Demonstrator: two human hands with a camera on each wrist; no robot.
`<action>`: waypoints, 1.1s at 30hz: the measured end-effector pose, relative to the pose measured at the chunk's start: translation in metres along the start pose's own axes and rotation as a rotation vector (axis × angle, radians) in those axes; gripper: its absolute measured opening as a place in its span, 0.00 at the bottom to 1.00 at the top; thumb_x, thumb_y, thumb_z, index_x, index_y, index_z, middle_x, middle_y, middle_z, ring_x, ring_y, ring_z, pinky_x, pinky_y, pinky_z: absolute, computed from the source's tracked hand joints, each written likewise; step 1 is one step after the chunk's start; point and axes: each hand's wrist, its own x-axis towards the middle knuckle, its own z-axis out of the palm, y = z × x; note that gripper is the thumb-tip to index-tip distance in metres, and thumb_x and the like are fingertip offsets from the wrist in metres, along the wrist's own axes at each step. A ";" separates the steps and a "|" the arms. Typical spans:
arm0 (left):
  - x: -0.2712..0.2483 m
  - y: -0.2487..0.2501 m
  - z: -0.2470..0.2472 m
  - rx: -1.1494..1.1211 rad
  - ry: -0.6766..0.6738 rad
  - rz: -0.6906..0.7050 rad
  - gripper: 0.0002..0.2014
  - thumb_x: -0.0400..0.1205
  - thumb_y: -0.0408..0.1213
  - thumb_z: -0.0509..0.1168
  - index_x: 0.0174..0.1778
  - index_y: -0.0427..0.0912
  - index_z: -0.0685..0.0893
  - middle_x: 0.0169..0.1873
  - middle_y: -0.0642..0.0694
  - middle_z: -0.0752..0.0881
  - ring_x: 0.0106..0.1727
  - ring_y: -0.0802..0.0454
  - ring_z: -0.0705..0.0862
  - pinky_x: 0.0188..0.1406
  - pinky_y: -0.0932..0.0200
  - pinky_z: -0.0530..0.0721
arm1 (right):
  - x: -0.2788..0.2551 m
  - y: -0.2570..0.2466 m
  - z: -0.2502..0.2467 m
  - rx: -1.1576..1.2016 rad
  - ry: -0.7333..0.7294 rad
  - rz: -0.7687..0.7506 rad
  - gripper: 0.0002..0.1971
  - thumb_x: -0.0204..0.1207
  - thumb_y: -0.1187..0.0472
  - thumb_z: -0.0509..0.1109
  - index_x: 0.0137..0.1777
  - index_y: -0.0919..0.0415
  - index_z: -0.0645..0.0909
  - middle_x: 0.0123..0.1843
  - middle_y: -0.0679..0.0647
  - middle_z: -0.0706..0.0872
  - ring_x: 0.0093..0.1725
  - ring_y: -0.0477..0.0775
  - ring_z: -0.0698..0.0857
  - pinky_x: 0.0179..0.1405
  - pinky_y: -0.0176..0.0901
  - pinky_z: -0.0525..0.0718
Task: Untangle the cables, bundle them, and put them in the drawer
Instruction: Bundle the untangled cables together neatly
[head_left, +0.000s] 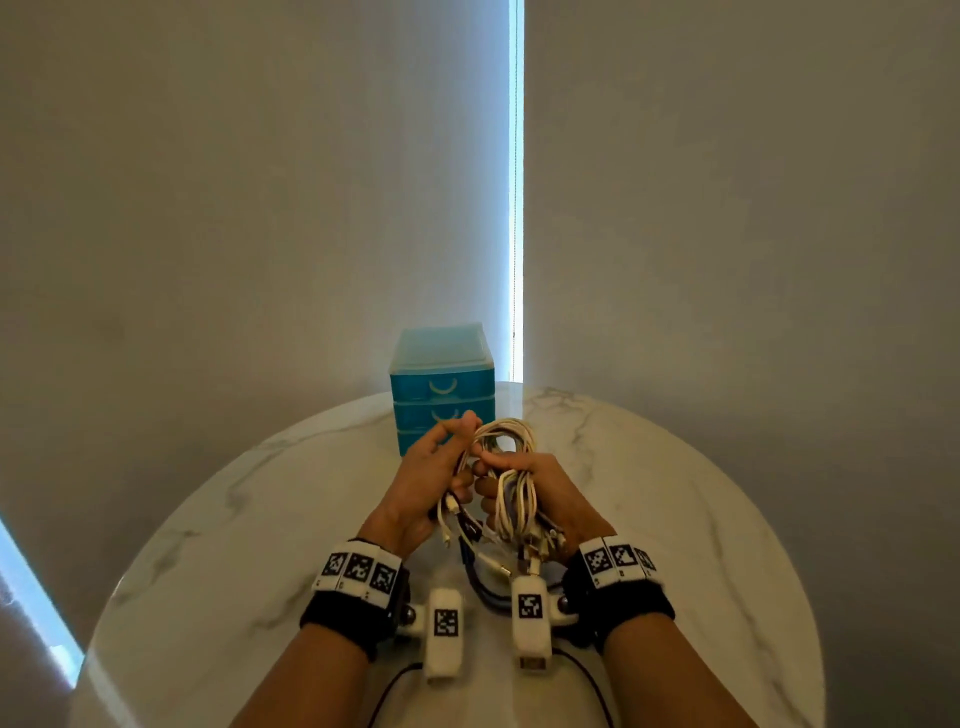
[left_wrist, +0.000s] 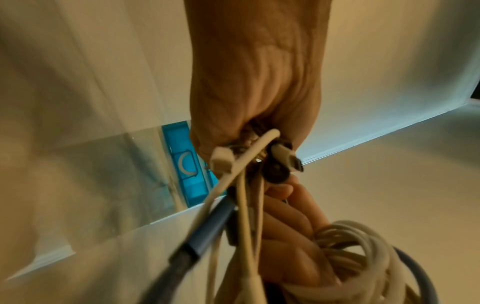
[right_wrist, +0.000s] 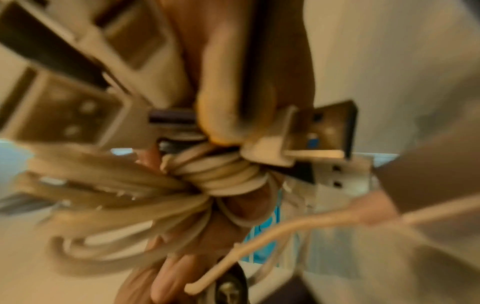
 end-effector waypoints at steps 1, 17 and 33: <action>0.001 -0.002 -0.004 0.004 0.004 -0.004 0.28 0.88 0.55 0.70 0.68 0.30 0.82 0.35 0.42 0.85 0.23 0.56 0.73 0.18 0.65 0.76 | 0.003 0.002 -0.001 -0.024 -0.011 0.009 0.13 0.89 0.57 0.67 0.45 0.64 0.82 0.25 0.51 0.80 0.19 0.46 0.78 0.20 0.37 0.78; -0.012 -0.009 -0.016 0.304 0.044 0.245 0.14 0.92 0.56 0.64 0.70 0.66 0.91 0.67 0.53 0.91 0.69 0.55 0.90 0.76 0.45 0.86 | 0.034 0.021 -0.010 -0.240 0.316 -0.029 0.48 0.69 0.16 0.68 0.68 0.59 0.91 0.67 0.75 0.90 0.71 0.80 0.87 0.76 0.78 0.82; -0.012 0.002 -0.015 0.751 0.036 0.368 0.11 0.89 0.54 0.68 0.64 0.65 0.92 0.47 0.52 0.83 0.47 0.71 0.82 0.45 0.76 0.78 | 0.020 0.019 -0.016 -0.357 0.218 -0.086 0.50 0.62 0.22 0.83 0.52 0.75 0.89 0.37 0.69 0.82 0.33 0.62 0.79 0.50 0.66 0.88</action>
